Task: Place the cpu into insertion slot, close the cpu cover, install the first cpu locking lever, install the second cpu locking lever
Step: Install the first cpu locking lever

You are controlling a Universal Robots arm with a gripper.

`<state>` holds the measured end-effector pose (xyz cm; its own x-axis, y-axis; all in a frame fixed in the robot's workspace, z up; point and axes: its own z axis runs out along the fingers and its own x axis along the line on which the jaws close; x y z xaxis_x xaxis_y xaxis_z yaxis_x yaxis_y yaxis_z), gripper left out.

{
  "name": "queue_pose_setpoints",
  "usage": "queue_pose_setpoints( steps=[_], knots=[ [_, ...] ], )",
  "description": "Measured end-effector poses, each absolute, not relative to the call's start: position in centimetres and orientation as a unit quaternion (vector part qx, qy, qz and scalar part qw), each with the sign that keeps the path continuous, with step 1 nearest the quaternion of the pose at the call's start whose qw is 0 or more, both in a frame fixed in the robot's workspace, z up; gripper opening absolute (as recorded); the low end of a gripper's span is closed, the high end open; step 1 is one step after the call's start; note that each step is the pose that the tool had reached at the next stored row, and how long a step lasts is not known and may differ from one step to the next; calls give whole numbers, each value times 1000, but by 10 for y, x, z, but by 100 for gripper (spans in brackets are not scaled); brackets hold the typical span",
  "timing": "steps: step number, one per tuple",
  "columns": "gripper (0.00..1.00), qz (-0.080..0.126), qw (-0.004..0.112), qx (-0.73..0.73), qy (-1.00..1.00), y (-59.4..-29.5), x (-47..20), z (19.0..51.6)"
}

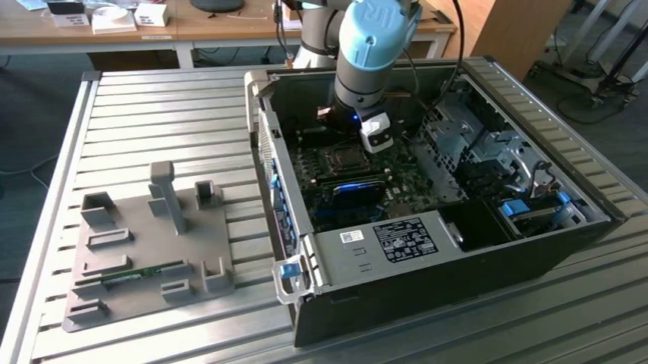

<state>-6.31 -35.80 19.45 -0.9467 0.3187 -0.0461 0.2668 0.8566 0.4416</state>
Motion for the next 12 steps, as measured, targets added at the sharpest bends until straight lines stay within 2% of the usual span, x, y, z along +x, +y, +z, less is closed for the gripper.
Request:
queue_pose_setpoints(
  steps=[12],
  knots=[
    [11, 217, 59, 152, 962, -358, -62, 191]
  ],
)
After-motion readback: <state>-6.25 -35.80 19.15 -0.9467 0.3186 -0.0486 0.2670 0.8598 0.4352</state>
